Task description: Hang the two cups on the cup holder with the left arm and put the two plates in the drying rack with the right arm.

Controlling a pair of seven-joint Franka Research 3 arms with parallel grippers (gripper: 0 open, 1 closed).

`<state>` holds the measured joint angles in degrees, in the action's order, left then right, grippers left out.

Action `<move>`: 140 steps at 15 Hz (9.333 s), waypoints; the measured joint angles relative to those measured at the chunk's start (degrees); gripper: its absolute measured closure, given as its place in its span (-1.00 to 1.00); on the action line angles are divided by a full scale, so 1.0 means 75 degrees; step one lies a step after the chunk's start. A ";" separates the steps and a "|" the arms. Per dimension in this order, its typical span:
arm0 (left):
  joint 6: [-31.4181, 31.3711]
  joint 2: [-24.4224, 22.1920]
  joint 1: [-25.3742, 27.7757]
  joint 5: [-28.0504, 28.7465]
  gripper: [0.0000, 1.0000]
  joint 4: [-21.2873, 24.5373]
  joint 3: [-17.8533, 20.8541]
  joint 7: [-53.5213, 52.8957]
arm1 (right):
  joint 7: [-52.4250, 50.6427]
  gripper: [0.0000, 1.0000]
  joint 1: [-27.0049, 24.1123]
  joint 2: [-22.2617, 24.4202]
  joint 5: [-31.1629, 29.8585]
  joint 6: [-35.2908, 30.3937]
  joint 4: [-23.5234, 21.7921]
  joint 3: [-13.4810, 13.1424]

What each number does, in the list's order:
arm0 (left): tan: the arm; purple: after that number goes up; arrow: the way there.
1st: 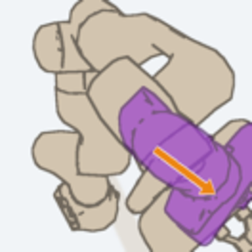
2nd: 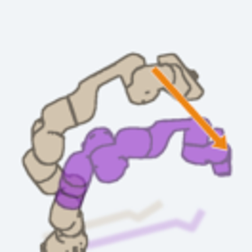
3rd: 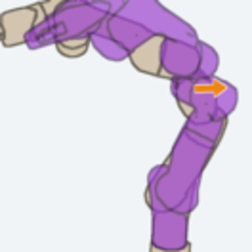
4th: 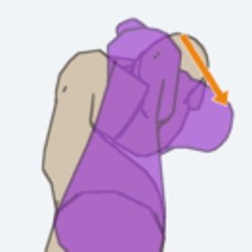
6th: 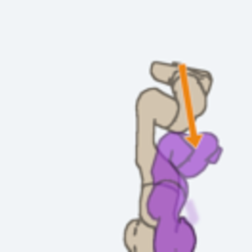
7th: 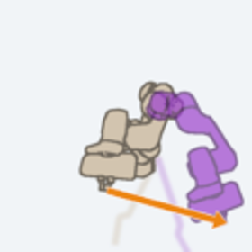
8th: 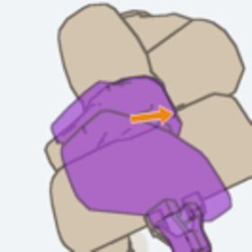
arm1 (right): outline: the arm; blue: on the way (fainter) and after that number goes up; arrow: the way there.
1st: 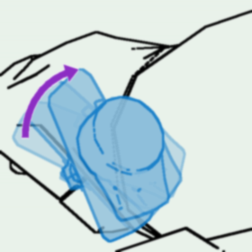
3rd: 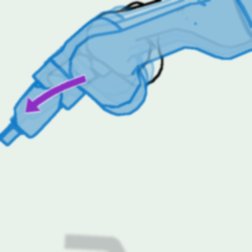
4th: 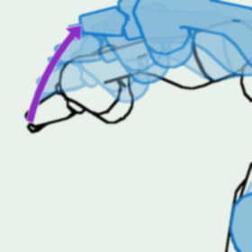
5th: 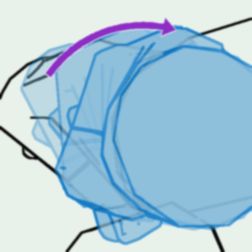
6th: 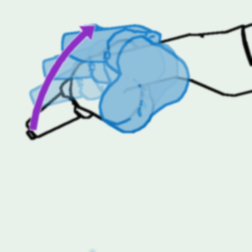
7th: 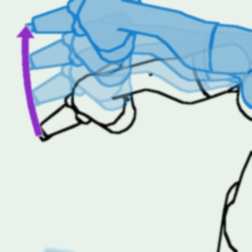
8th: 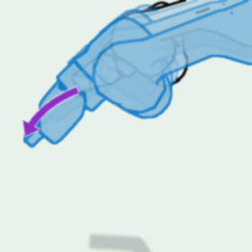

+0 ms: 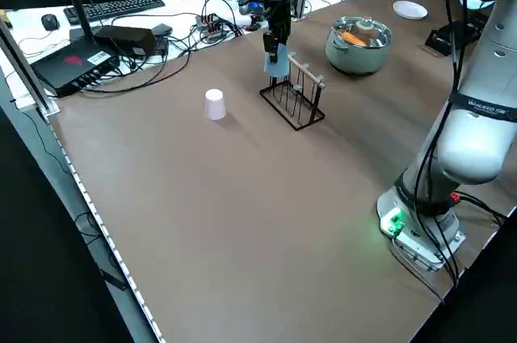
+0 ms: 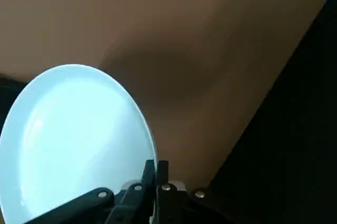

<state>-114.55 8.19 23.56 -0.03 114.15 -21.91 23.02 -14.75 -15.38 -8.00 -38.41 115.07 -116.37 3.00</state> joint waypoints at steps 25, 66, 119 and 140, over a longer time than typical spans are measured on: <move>0.0162 0.0011 -0.0006 0.0037 -0.68 0.0403 -0.0007 0.0898 | 0.2737 0.36 0.0857 0.0002 -0.0923 0.0242 -0.1630 0.0012; -0.3357 0.3884 0.1422 0.3743 -0.40 -0.1442 0.0123 -0.2596 | 0.3080 0.89 0.0161 -0.4546 0.4977 0.4135 0.2804 -0.0032; 0.1574 0.2825 0.1429 0.2760 -0.32 -0.2191 -0.2853 0.1119 | 0.3259 0.95 0.3080 -0.0372 -0.1656 -0.1222 -0.1554 0.0071; 0.1562 0.2858 0.1454 0.2849 -1.00 -0.2699 -0.2869 0.0984 | 0.1959 -0.02 0.2604 -0.0533 0.1918 -0.1966 0.1199 -0.0069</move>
<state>-102.83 29.63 34.46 21.34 93.91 -43.42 30.40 -0.05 4.14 -12.00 -24.03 100.32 -107.38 2.48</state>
